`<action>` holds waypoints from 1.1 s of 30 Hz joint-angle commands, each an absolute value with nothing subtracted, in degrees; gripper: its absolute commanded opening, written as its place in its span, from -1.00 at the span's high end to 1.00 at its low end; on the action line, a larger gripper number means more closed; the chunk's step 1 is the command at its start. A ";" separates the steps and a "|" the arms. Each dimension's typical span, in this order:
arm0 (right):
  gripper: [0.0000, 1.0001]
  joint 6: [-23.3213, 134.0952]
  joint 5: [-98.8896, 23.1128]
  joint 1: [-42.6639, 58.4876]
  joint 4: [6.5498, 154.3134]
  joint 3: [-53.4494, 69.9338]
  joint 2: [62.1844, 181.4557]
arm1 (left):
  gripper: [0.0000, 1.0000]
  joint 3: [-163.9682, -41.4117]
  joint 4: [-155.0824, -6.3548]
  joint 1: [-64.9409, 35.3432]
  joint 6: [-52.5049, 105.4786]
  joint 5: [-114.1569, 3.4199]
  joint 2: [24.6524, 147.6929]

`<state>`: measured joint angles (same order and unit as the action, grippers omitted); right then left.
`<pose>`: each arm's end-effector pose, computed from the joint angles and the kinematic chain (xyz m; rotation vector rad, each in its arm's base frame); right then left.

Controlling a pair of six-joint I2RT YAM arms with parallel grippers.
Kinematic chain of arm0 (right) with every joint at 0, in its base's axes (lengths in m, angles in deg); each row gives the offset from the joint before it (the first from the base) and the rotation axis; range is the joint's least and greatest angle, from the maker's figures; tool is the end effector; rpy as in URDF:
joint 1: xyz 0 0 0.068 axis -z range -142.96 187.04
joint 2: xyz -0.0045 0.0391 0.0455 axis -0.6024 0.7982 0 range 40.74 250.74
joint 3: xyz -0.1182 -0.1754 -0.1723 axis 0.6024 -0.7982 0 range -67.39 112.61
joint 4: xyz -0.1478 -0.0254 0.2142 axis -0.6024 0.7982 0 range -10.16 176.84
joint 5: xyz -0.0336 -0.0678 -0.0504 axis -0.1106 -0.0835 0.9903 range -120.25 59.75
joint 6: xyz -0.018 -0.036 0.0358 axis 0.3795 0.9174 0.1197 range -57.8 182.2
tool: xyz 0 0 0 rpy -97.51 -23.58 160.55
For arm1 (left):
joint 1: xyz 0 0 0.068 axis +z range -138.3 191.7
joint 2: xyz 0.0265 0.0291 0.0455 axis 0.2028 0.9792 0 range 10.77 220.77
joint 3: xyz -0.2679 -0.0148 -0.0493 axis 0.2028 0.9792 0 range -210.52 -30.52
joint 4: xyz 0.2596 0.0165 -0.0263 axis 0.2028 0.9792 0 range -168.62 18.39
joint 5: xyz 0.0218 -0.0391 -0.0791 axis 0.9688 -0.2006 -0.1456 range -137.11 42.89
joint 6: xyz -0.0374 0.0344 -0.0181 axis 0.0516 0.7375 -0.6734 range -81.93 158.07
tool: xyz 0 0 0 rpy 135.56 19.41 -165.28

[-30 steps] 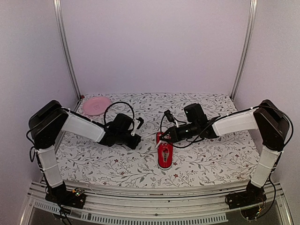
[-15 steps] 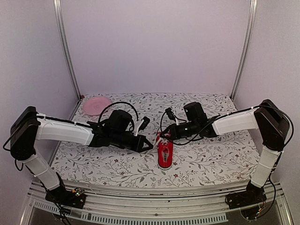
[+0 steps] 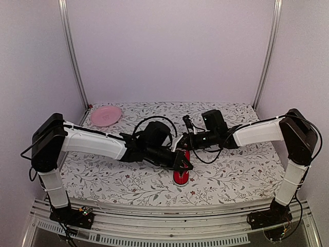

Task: Tie the shoes

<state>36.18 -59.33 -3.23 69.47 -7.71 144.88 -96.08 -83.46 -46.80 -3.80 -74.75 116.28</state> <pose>0.2852 0.2643 0.1819 -0.6040 2.2602 1.1760 0.1966 -0.3526 0.1958 0.6811 2.4399 -1.3984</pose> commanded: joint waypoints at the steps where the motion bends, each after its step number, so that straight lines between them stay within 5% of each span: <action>1: 0.96 36.08 -59.25 -3.46 67.97 -6.24 144.89 | 1.00 -99.50 -81.80 -48.71 -3.54 -74.92 118.94; 6: 0.96 35.71 -59.12 -3.39 67.62 -6.36 144.62 | 0.40 -97.87 -79.92 -48.52 -0.90 -70.53 116.48; 11: 0.96 35.66 -58.98 -3.36 67.62 -6.48 143.63 | 0.09 -91.69 -79.76 -46.52 1.13 -65.25 109.46; 19: 0.96 36.01 -60.37 -3.23 66.31 -8.15 142.36 | 0.05 -83.13 -82.98 -40.21 5.45 -59.73 101.35; 33: 0.96 34.17 -59.74 -3.07 65.33 -10.39 139.62 | 0.13 -84.95 -104.92 -39.02 11.85 -59.74 113.34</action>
<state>35.04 -59.55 -3.08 68.02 -9.83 142.06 -83.93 -95.85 -38.69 9.60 -59.49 111.45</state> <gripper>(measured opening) 0.025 0.436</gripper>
